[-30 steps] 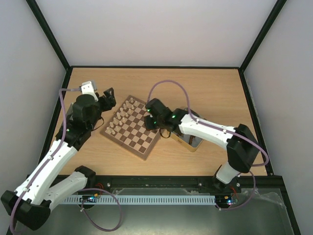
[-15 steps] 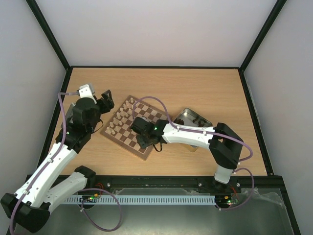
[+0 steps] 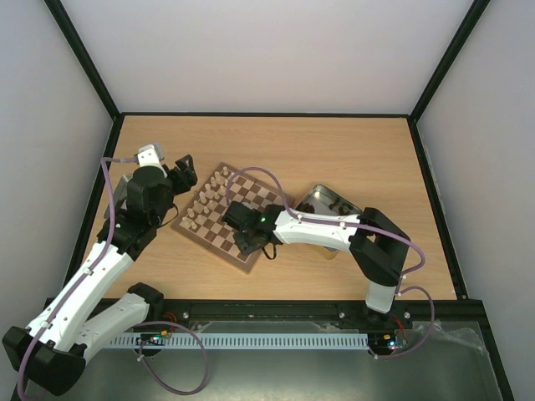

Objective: Set up the chess pieces on the board
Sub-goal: Place the chess piece on the chessboard.

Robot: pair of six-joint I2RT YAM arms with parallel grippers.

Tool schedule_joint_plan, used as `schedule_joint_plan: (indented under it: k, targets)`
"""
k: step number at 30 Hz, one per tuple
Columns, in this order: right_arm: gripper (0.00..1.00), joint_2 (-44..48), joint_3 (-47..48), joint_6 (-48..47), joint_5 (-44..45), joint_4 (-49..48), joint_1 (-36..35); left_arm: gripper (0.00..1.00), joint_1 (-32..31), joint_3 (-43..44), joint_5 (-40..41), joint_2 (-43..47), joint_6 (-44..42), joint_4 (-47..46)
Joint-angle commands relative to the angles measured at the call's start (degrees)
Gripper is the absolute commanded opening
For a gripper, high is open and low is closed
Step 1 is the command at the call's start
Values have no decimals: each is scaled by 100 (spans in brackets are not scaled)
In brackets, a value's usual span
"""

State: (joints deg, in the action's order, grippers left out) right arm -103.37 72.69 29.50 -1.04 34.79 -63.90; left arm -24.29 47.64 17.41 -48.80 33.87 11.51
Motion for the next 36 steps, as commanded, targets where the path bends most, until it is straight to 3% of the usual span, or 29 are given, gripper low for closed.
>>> schedule_joint_plan:
  k: [1, 5, 15, 28, 36]
  targets:
    - [23, -35, 77, 4, 79, 219, -44, 79, 39, -20, 25, -31, 22, -85]
    - [32, 151, 160, 242, 297, 155, -44, 79, 39, 17, 26, -54, 12, -71]
    - [33, 77, 82, 323, 220, 121, -44, 79, 39, 52, 61, -85, -9, -78]
    - [12, -27, 47, 298, 410, 126, -44, 79, 39, 53, 74, -102, -14, -46]
    - [10, 10, 21, 475, 962, 160, -45, 79, 39, 55, 86, -85, -26, -26]
